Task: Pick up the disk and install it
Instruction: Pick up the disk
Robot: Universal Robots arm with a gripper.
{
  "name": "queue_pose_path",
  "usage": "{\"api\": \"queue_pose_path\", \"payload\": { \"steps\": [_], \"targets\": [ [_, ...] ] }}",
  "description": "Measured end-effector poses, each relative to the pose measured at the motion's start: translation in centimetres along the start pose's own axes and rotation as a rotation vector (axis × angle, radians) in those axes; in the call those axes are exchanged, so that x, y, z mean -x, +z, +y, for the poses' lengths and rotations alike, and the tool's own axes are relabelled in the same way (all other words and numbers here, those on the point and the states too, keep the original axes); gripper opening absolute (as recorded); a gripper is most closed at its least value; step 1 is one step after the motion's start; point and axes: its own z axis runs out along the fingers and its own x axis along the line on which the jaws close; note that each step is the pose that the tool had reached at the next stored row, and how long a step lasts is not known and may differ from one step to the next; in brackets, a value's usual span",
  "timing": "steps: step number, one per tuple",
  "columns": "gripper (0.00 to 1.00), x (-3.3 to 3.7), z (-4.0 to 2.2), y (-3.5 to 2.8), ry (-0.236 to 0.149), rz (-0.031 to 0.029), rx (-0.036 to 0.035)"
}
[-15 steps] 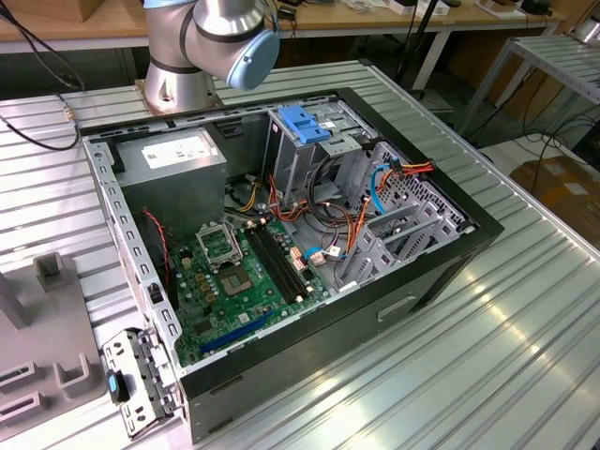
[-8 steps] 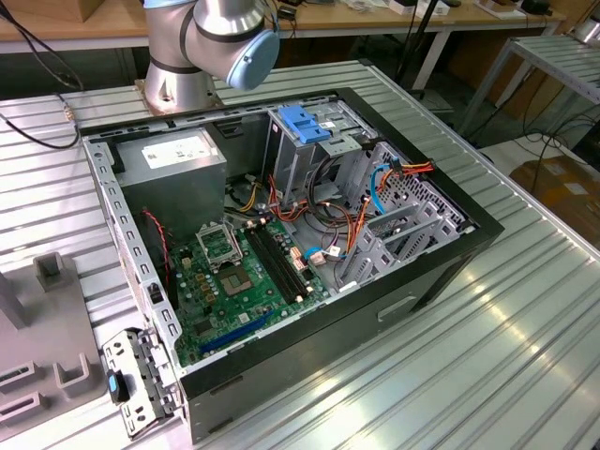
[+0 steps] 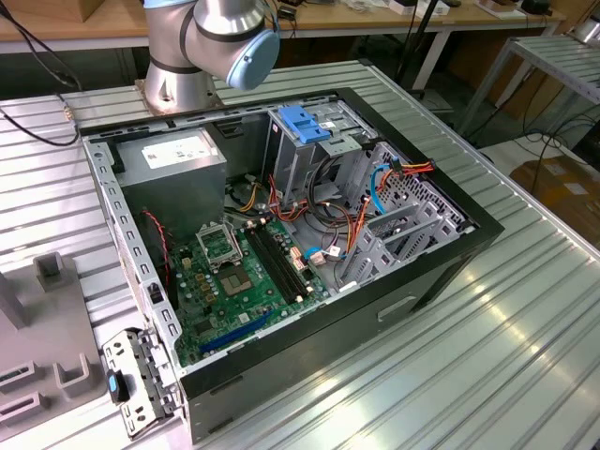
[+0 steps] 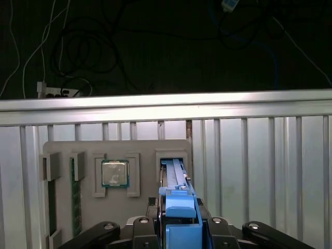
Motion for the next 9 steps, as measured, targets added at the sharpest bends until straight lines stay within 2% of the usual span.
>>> {"api": "queue_pose_path", "payload": {
  "steps": [9],
  "targets": [
    [0.37,-0.02,-0.03,-0.97,0.000,-0.0004,0.0000]
  ]
}}
